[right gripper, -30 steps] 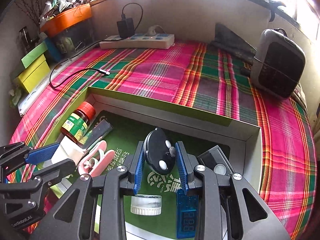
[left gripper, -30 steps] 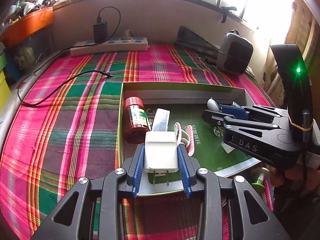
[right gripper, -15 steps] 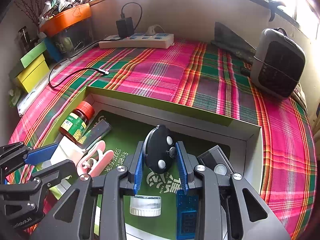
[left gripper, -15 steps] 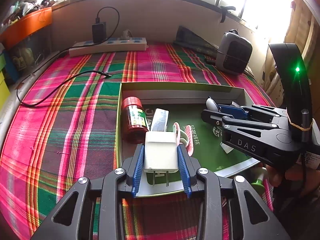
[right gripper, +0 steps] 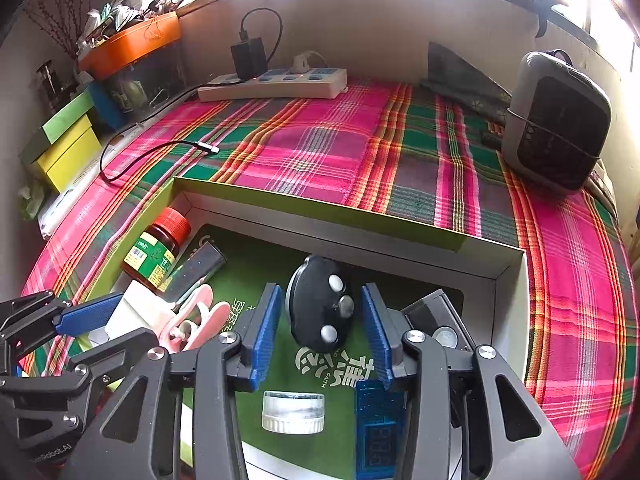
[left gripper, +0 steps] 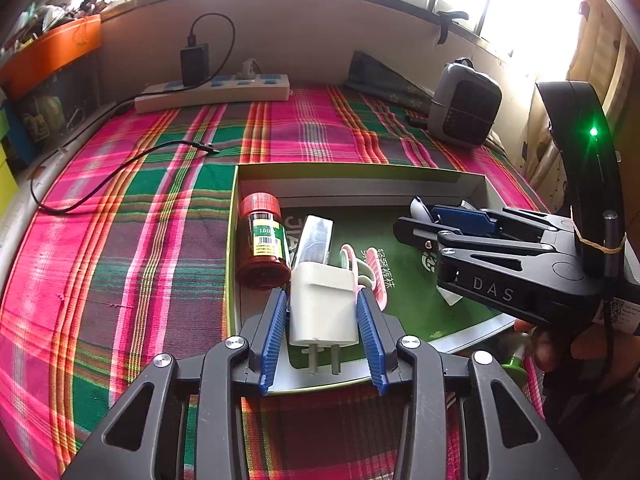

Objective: Organize rigid objects
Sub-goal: 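Lower and open the left tool on the charger while the right tool releases the fob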

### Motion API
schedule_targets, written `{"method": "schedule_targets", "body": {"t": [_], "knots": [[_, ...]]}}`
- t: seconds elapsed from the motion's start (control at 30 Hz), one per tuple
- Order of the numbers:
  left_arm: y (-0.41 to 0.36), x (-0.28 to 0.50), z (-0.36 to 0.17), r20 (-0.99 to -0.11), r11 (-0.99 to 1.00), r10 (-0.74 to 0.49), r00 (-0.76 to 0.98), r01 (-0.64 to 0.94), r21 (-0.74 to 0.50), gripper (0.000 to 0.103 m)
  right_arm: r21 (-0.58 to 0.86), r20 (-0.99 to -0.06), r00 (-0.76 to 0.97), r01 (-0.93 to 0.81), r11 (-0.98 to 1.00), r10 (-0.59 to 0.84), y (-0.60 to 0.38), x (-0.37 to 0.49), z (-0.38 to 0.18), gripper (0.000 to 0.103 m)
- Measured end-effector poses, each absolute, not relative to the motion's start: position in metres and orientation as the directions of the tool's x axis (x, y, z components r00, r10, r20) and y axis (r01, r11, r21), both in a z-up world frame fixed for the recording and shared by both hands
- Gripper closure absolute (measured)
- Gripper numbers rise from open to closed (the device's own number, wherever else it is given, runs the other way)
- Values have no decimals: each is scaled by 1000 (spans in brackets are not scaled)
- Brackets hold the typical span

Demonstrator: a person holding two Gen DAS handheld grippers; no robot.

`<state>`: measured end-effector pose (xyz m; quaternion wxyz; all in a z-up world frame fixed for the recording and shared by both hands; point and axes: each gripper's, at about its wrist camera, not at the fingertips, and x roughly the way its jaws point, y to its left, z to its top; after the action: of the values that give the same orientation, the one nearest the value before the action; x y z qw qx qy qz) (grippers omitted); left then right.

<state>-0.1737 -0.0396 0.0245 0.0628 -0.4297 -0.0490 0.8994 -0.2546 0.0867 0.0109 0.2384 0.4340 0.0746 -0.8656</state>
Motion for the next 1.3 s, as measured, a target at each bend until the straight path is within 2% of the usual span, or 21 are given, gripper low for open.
{"method": "schedule_targets", "body": {"t": [1.3], "knots": [[-39, -166, 30, -755, -990, 136, -641, -63, -125, 59, 88, -768, -527, 477, -875, -364, 88, -244, 18, 57]]}}
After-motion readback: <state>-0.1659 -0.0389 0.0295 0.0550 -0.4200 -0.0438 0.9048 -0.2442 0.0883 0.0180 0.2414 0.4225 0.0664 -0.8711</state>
